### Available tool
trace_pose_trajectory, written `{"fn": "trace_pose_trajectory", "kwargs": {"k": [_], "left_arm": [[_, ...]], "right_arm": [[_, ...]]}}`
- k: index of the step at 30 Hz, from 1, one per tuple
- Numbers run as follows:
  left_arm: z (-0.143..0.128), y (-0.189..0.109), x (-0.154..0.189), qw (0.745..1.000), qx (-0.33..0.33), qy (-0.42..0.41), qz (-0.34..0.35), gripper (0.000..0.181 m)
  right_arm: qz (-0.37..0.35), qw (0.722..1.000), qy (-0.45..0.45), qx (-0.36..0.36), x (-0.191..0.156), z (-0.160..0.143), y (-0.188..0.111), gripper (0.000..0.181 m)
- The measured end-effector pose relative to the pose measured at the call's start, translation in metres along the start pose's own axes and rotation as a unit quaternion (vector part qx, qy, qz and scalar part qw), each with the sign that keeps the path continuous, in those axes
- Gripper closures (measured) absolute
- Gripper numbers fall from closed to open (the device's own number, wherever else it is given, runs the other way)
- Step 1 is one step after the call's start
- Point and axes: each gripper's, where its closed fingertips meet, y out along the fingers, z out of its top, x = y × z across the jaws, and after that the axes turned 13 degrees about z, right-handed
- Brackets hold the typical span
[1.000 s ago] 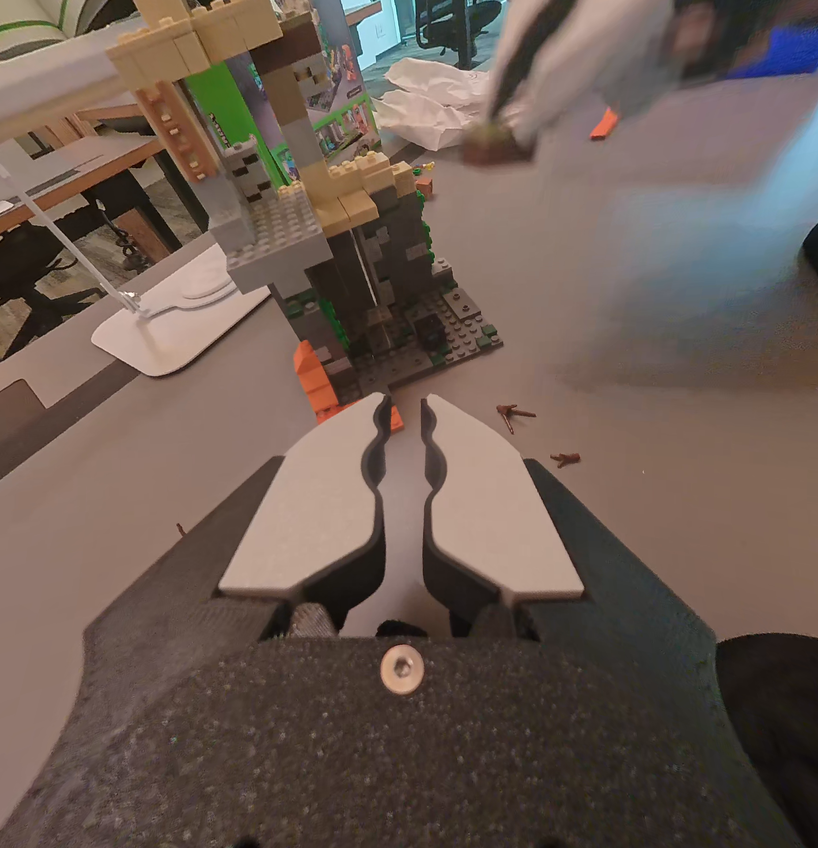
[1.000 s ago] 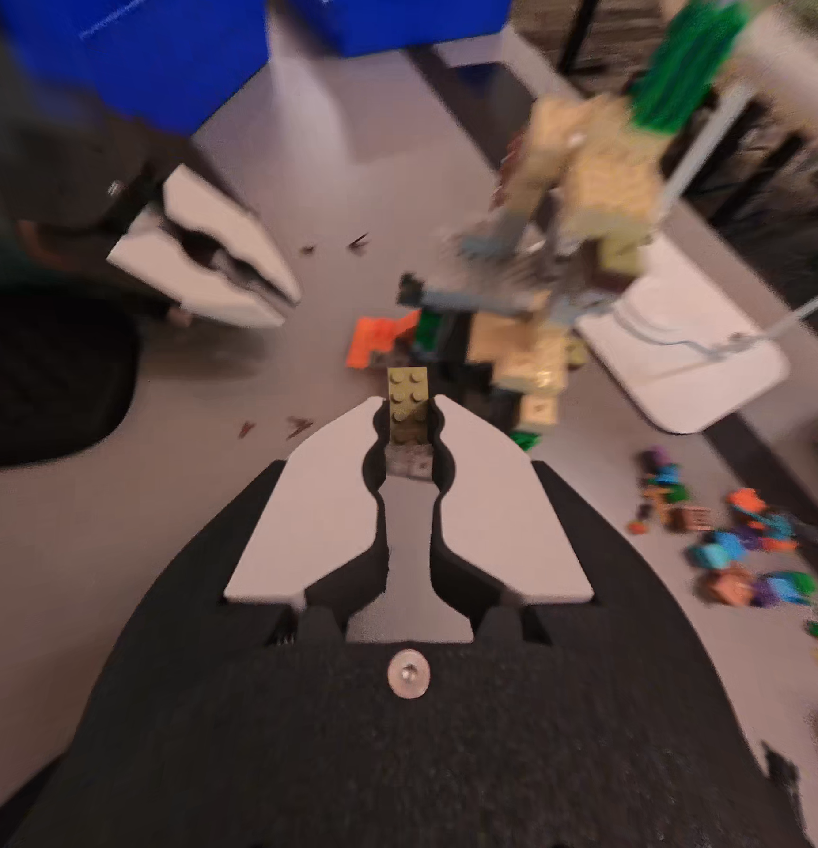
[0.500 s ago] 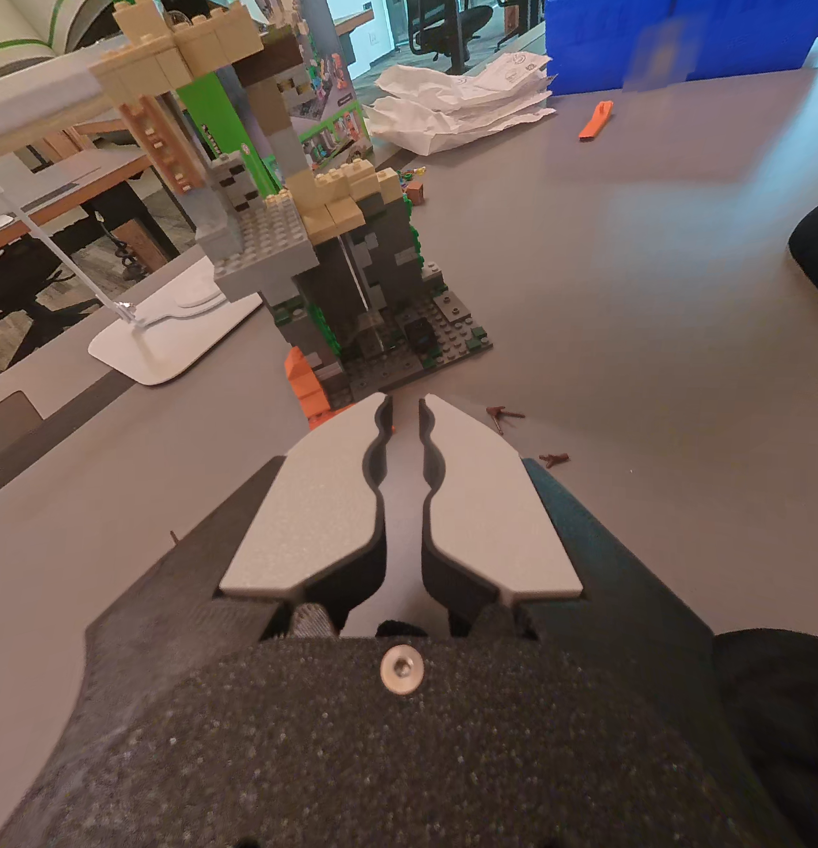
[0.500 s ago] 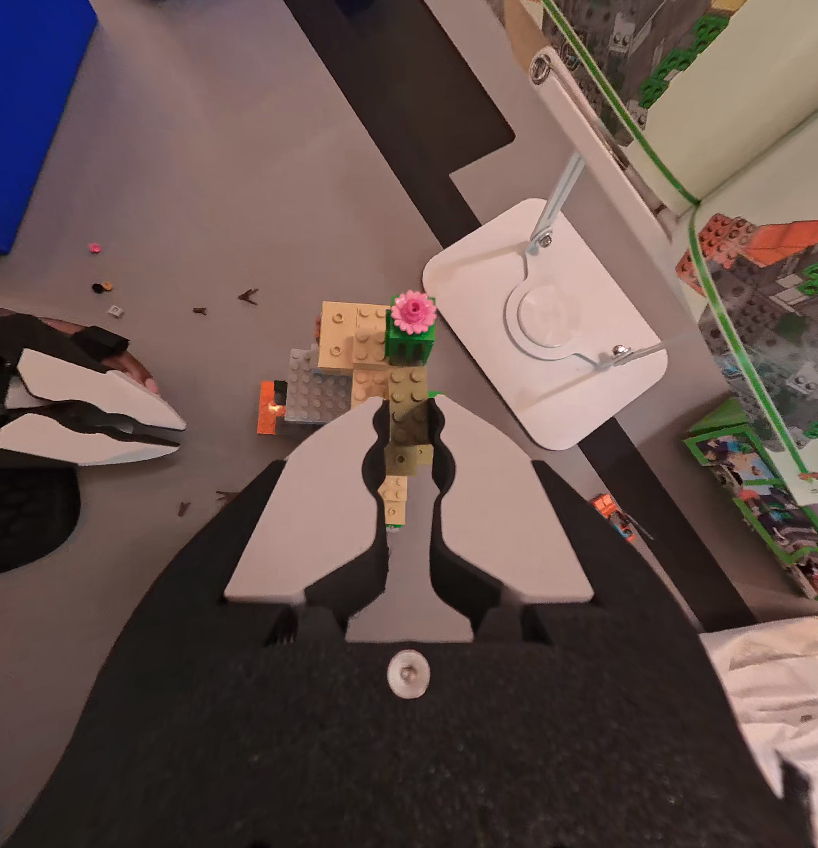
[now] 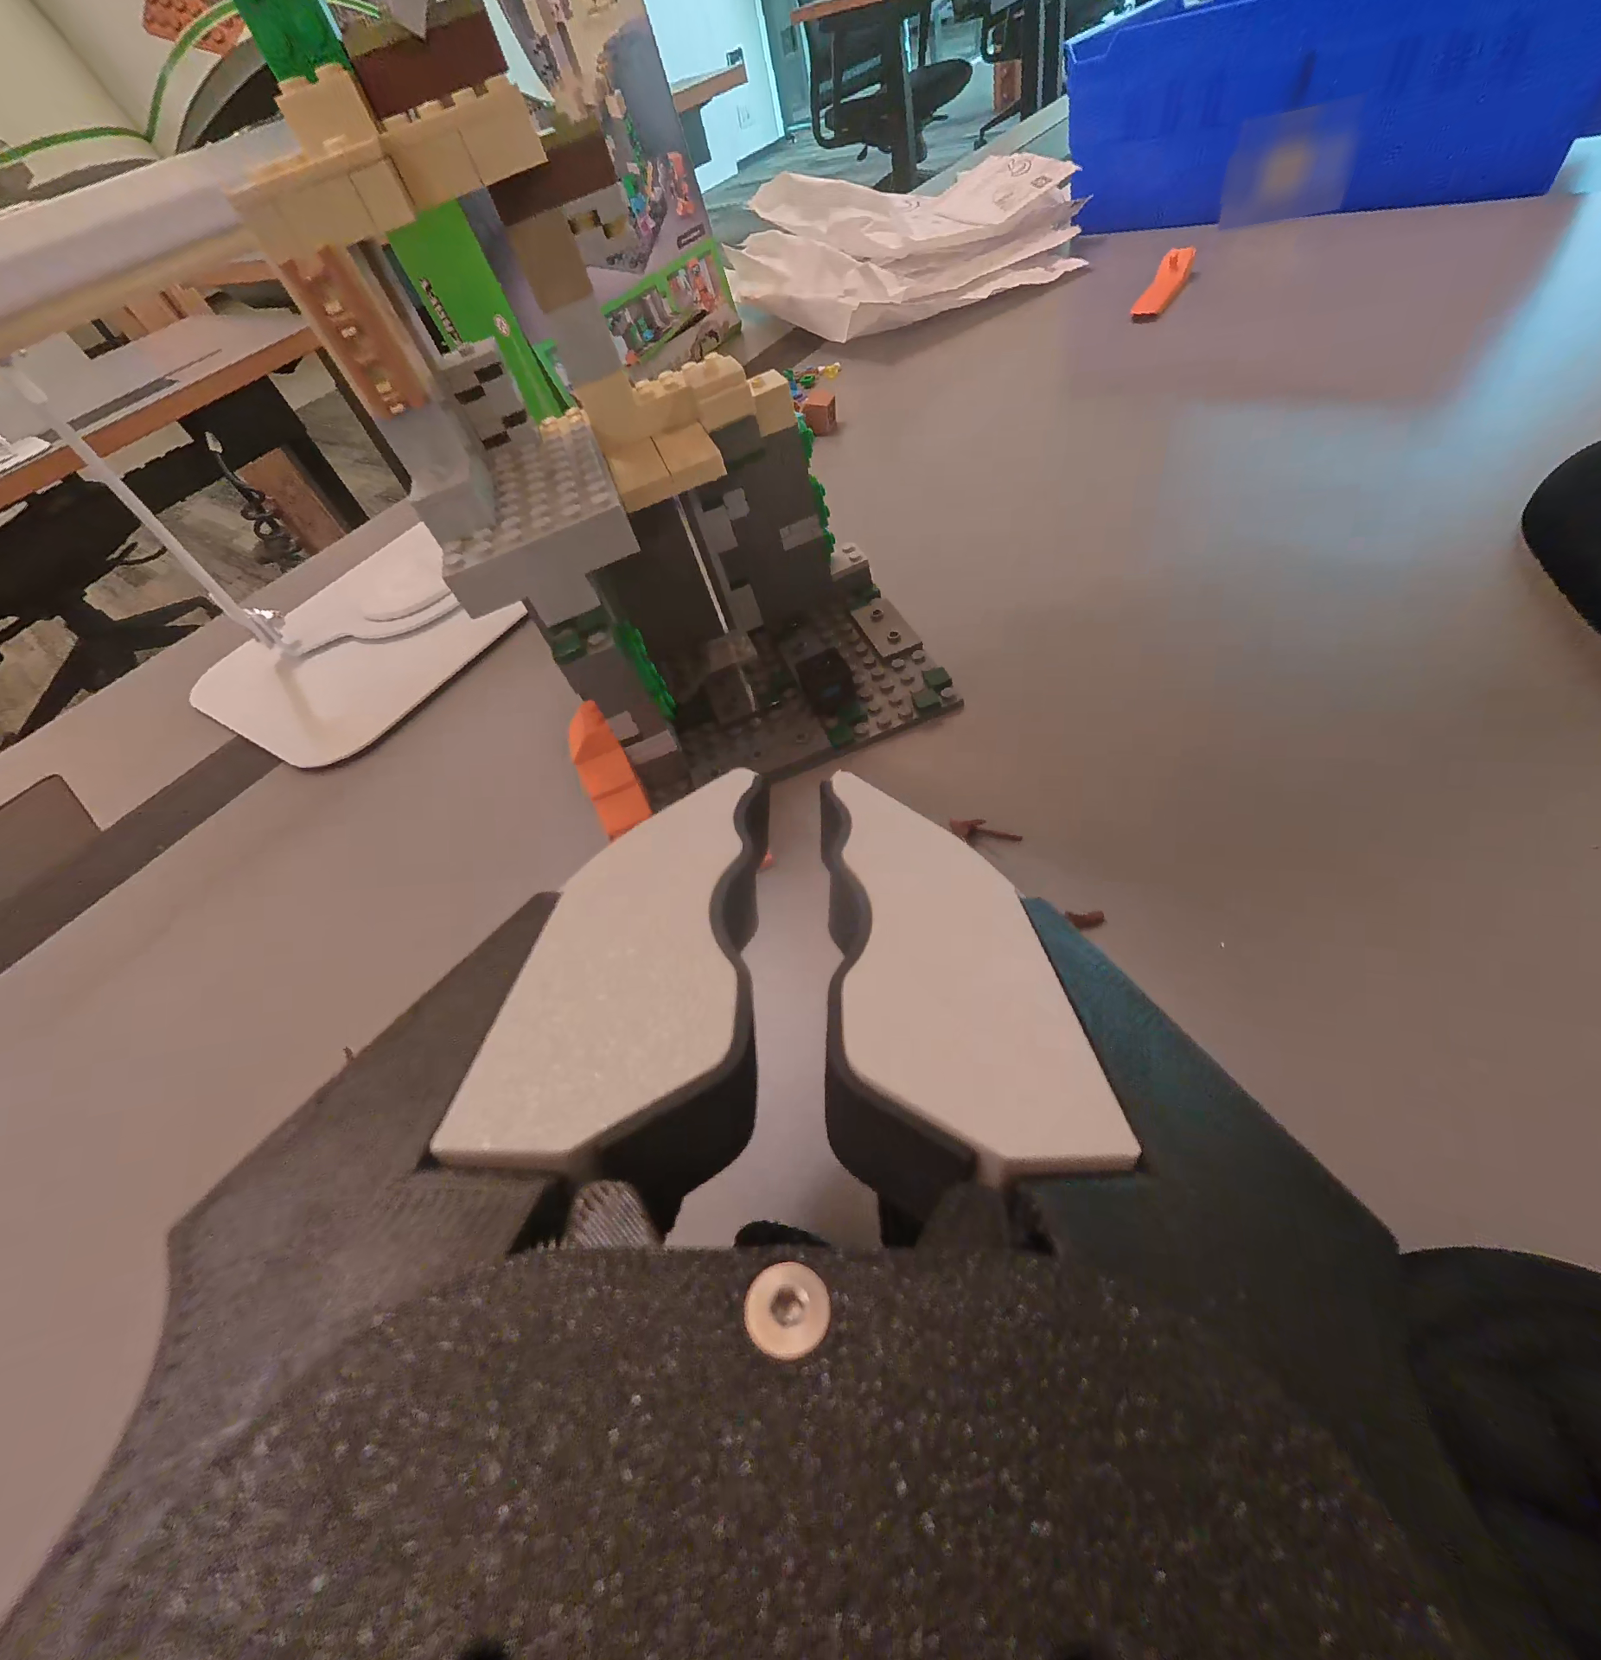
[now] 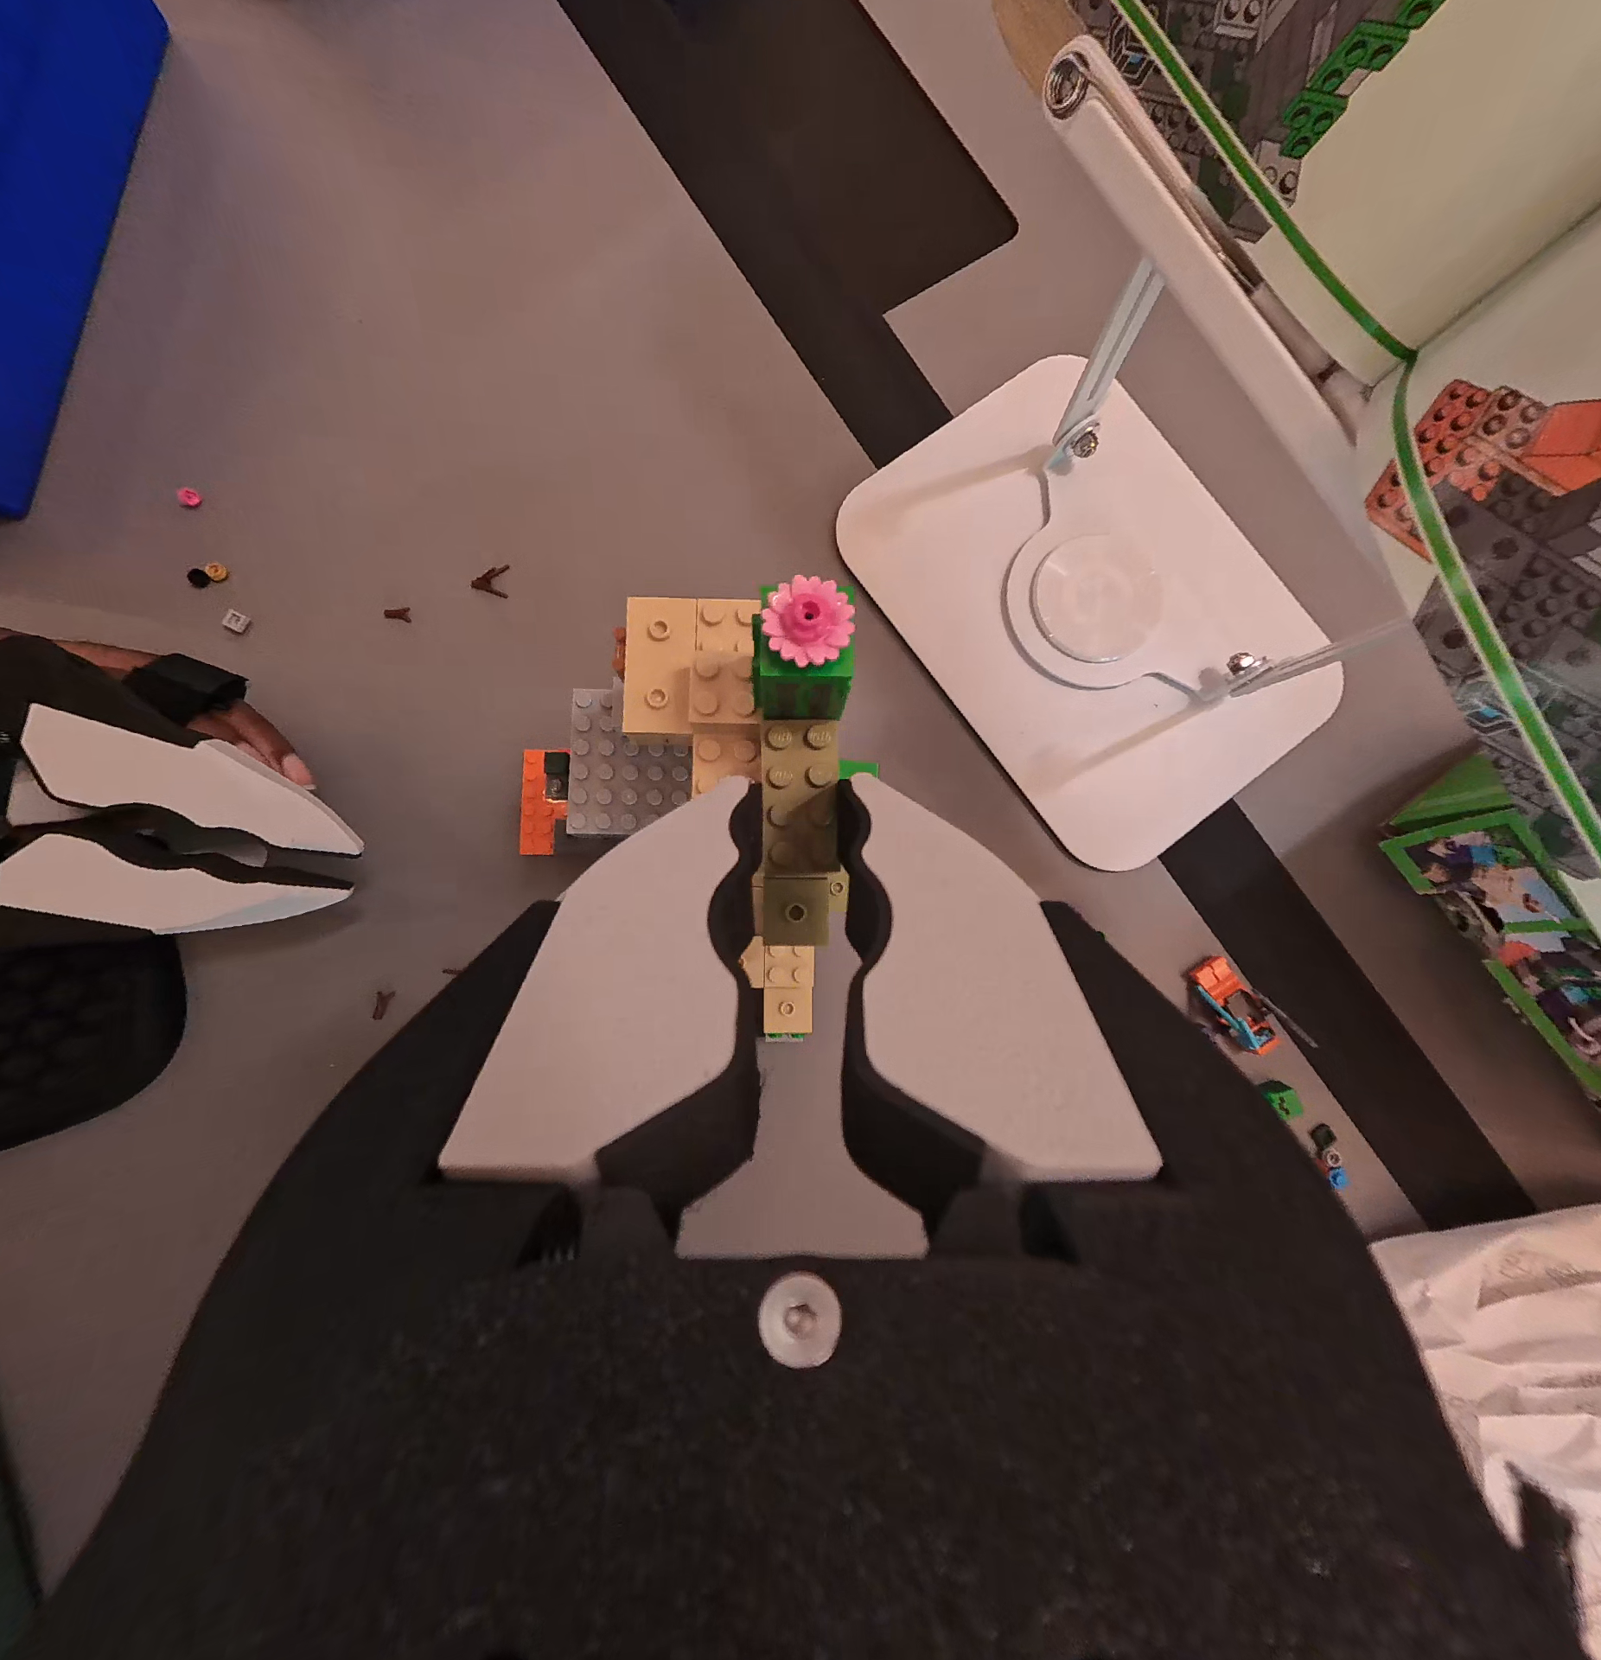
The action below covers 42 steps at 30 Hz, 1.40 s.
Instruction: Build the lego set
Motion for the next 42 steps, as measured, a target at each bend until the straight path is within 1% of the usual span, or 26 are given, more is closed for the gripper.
{"fn": "trace_pose_trajectory", "kwargs": {"k": [1, 9, 11, 14, 19, 24, 28, 32, 37, 39, 42], "left_arm": [[0.000, 0.000, 0.000, 1.000, 0.000, 0.000, 0.000, 0.171], [0.010, -0.002, -0.004, 1.000, 0.017, -0.011, 0.009, 0.171], [0.023, -0.006, -0.007, 0.999, 0.038, -0.032, 0.014, 0.172], [0.053, -0.013, -0.018, 0.995, 0.069, -0.072, 0.028, 0.175], [0.097, -0.020, -0.043, 0.989, 0.100, -0.090, 0.060, 0.180], [0.127, -0.020, -0.065, 0.985, 0.109, -0.102, 0.084, 0.181], [0.143, -0.018, -0.072, 0.984, 0.116, -0.104, 0.085, 0.181], [0.150, -0.013, -0.069, 0.985, 0.118, -0.097, 0.081, 0.181], [0.146, 0.002, -0.063, 0.989, 0.097, -0.087, 0.071, 0.179], [0.144, 0.010, -0.063, 0.991, 0.087, -0.080, 0.069, 0.178], [0.143, 0.023, -0.064, 0.993, 0.071, -0.067, 0.067, 0.178]], "right_arm": [[0.000, 1.000, -0.001, 0.000, 0.000, 0.000, 0.000, 0.166], [0.011, 1.000, -0.003, 0.012, 0.000, -0.001, 0.000, 0.165], [0.017, 1.000, 0.003, 0.016, 0.000, -0.001, 0.000, 0.165], [0.019, 1.000, 0.002, 0.019, 0.001, -0.001, 0.000, 0.165], [0.026, 0.999, 0.002, 0.019, 0.000, -0.002, 0.000, 0.165], [0.036, 0.999, 0.004, 0.012, 0.000, -0.002, 0.001, 0.165], [0.047, 0.999, 0.013, 0.009, 0.000, -0.003, 0.001, 0.165], [0.054, 0.998, 0.022, 0.010, 0.000, -0.003, 0.001, 0.165], [0.050, 0.998, 0.028, 0.037, 0.001, -0.001, 0.000, 0.165], [0.056, 0.997, 0.025, 0.056, 0.001, 0.001, -0.002, 0.151], [0.077, 0.993, 0.010, 0.090, -0.002, 0.004, -0.009, 0.149]]}}
